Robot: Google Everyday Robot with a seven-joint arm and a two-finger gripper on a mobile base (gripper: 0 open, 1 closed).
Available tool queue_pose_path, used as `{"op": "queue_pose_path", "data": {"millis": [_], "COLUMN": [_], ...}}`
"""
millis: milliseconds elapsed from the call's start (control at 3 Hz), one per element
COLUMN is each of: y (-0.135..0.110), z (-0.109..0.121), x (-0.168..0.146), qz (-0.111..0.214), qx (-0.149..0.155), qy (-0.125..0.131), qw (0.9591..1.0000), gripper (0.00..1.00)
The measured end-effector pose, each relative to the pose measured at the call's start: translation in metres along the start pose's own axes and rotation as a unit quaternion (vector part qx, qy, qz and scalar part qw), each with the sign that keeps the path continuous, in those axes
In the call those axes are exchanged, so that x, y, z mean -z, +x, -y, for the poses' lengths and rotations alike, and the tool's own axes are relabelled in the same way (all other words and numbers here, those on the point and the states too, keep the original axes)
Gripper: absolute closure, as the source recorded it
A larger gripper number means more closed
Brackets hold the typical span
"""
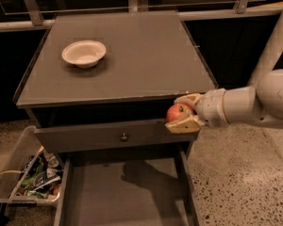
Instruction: Place apple into middle drawer
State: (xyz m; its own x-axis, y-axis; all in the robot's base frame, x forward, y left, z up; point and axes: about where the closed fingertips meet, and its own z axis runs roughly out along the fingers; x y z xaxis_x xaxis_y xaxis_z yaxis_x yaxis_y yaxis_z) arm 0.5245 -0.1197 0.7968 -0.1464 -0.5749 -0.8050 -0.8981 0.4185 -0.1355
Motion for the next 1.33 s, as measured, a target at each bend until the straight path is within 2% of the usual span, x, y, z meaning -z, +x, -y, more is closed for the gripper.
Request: {"op": "queue_pose_path", "data": {"millis": [333,667,1000,1333], "y": [0.036,0.063,0.088,0.088], "z": [-0.011,-0.027,-0.049,-0.05], "x": [-0.027,-0.051,-0.082,-0.084], "qz": [-0.008,0.001,0.005,0.004], "qx": [-0.012,-0.02,-0.024,-0.023], "qy": [0.028,0.051,0.055,0.056], "qw": [0.9995,0.9985,0.9982,0.9981], "gripper": [1.0,1.0,1.0,1.0]}}
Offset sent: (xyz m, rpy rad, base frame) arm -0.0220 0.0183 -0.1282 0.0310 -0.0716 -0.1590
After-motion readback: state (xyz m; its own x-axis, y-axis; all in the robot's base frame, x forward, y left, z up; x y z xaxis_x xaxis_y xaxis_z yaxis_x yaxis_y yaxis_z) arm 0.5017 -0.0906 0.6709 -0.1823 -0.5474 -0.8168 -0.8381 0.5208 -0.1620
